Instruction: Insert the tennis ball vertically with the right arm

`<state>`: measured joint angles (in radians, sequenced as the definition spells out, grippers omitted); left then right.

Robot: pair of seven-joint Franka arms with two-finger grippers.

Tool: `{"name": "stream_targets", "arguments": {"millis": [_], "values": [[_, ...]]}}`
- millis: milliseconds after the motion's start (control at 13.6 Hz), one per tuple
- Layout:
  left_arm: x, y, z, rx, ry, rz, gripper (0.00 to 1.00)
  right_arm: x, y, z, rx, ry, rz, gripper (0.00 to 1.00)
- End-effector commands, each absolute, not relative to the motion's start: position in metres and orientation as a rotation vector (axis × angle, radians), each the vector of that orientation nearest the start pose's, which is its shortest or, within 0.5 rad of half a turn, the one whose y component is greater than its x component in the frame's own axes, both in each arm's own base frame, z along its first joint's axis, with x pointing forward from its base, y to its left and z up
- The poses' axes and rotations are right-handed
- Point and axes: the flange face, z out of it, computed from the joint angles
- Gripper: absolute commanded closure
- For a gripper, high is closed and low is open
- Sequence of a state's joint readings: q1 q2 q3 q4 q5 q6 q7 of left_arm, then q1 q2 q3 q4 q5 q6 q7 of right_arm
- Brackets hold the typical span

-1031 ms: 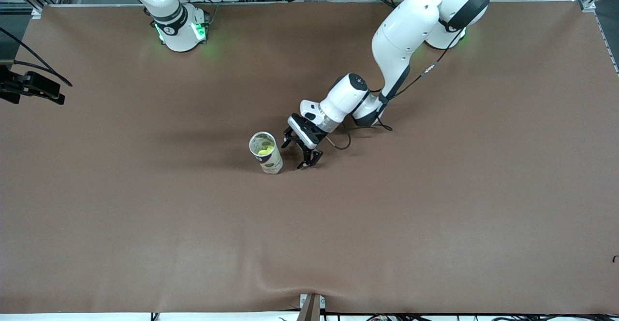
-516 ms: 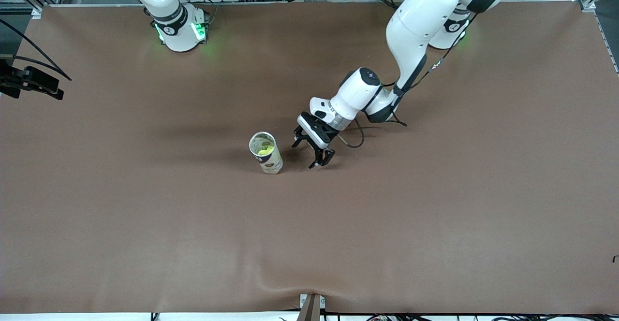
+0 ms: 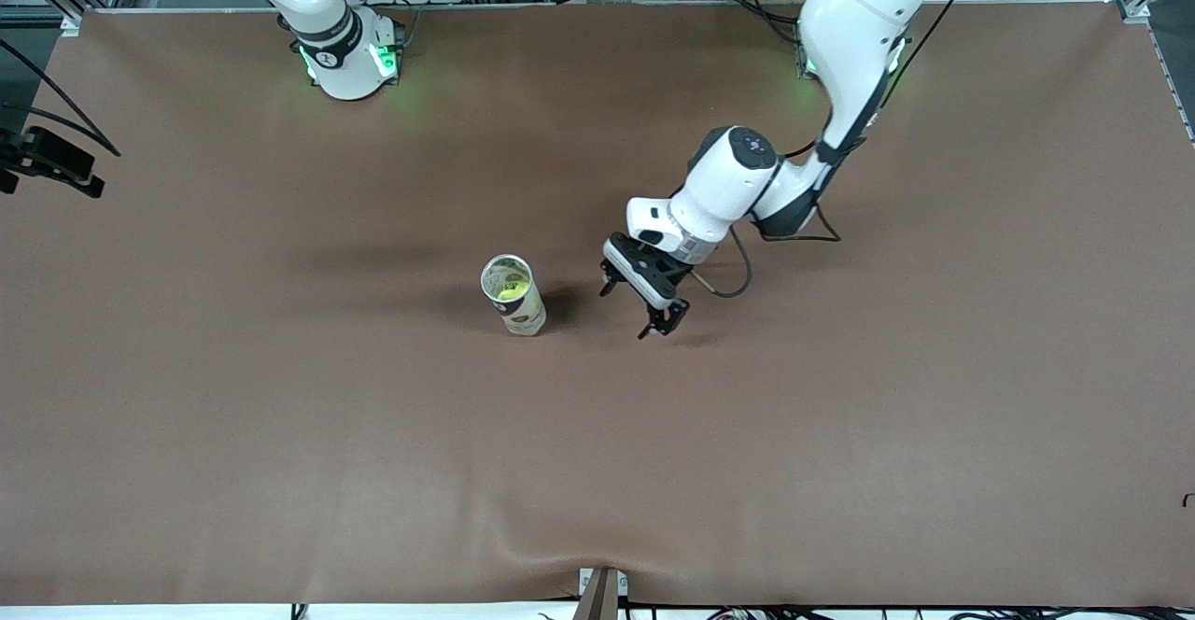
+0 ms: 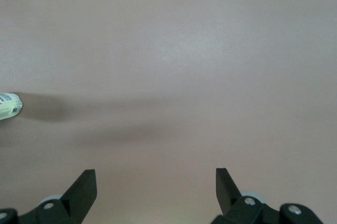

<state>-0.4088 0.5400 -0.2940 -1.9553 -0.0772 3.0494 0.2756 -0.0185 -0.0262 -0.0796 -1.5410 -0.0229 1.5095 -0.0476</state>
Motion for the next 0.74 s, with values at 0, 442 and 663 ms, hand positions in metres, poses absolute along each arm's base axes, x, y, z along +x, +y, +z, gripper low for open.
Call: {"name": "stream_targets", "arguments": {"millis": [0, 442, 663], "values": [[0.525, -0.384, 0.308, -3.083, 1.216, -0.759, 0.0, 0.536, -0.062, 0.656, -3.069, 0.112, 0.019, 0.0], [0.58, -0.33, 0.38, -3.179, 1.047, -0.433, 0.0, 0.535, -0.058, 0.656, -3.108, 0.079, 0.029, 0.0], [0.611, -0.294, 0.415, -3.273, 0.923, -0.339, 0.0, 0.53, -0.053, 0.653, -3.115, 0.073, 0.045, 0.0]]}}
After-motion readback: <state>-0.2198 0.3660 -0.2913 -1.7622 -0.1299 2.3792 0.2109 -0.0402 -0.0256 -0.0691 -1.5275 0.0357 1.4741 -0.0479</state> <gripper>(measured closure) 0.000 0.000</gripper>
